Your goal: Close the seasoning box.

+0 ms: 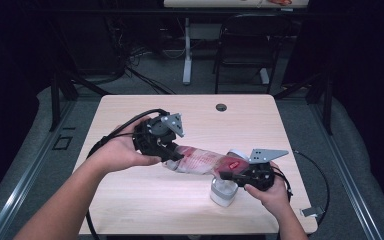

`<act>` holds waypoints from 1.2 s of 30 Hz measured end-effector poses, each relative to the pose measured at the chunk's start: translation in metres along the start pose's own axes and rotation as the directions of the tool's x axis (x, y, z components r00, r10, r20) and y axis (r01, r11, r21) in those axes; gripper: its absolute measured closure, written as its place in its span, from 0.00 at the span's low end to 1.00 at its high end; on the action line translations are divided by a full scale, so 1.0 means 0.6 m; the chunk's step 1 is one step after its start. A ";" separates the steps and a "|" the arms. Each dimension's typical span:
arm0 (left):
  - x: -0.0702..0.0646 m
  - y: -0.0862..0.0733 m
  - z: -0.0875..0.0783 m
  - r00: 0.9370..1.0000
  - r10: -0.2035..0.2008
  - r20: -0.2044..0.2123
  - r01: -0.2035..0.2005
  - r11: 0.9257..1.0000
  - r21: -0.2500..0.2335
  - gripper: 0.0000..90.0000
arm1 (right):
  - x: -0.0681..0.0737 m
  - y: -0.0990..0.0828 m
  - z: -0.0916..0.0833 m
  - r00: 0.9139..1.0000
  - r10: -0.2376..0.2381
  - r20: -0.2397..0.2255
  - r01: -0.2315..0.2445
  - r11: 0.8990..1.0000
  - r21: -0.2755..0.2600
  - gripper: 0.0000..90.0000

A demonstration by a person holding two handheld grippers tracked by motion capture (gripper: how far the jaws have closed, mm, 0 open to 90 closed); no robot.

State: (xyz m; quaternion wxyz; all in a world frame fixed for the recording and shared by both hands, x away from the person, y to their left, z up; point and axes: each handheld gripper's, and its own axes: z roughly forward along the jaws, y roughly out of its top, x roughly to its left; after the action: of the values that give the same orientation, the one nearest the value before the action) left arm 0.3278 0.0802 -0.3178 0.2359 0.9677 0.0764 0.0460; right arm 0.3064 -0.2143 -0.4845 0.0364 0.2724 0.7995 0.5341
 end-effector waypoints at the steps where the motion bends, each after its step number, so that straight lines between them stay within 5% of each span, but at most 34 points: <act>1: 0.000 0.000 0.000 1.000 -0.001 0.000 0.001 1.000 -0.001 0.84 | 0.000 0.000 0.000 1.000 0.000 0.000 0.000 1.000 0.000 0.89; 24: 0.002 0.004 -0.004 1.000 0.000 -0.018 -0.001 1.000 -0.022 0.84 | 0.000 -0.003 0.000 0.997 -0.055 -0.054 0.055 0.998 0.009 0.97; 36: 0.000 0.009 -0.006 1.000 0.006 -0.021 -0.006 1.000 -0.027 0.84 | 0.000 -0.003 0.000 0.998 -0.046 -0.043 0.047 0.999 0.013 0.96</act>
State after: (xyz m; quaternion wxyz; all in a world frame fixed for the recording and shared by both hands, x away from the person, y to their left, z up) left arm 0.3280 0.0768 -0.3121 0.2478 0.9641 0.0753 0.0577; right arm 0.3058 -0.2146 -0.4861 0.0297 0.2425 0.8100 0.5331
